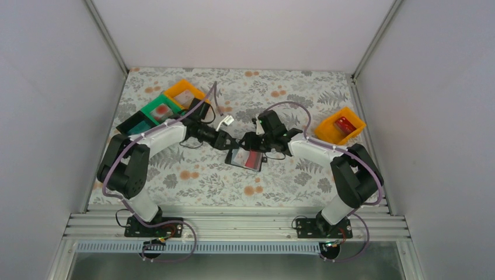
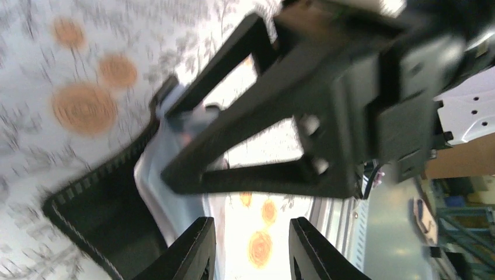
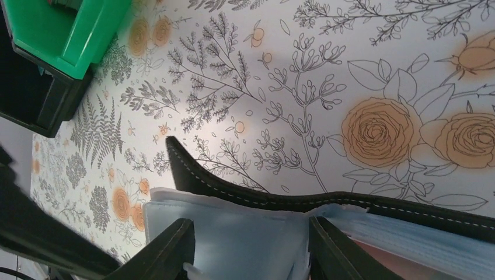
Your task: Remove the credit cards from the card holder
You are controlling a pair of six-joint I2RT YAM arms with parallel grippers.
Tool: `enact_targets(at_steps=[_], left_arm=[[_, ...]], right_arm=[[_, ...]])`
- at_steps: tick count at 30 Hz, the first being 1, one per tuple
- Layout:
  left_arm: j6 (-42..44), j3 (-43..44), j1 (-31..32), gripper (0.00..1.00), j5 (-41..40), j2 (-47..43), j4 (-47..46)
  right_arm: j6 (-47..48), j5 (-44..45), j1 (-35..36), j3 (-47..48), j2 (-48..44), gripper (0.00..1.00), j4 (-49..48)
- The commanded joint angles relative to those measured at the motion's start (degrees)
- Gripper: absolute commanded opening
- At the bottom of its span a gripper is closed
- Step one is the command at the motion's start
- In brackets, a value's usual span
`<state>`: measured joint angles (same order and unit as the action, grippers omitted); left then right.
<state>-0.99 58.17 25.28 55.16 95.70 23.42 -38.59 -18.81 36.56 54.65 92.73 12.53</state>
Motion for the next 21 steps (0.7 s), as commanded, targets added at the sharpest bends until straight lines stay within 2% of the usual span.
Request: enact_targets(at_steps=[1, 6, 13, 21], left_arm=[[5.75, 6.57, -0.02, 0.32, 0.49, -0.99, 4.93], [5.02, 1.74, 2.33, 0.36, -0.61, 0.95, 1.51], [3.98, 0.57, 2.32, 0.4, -6.18, 2.14, -1.24], [4.31, 0.0, 2.21, 0.4, -6.4, 3.72, -1.77]], right_arm=[[-0.86, 0.39, -0.43, 1.96, 0.82, 0.49, -2.41], [-1.17, -0.69, -0.52, 2.92, 1.69, 0.49, -2.89], [-2.5, -1.6, -0.52, 2.13, 0.8, 0.49, -4.37], [-2.64, -2.42, -0.52, 2.53, -0.88, 0.49, -4.56]])
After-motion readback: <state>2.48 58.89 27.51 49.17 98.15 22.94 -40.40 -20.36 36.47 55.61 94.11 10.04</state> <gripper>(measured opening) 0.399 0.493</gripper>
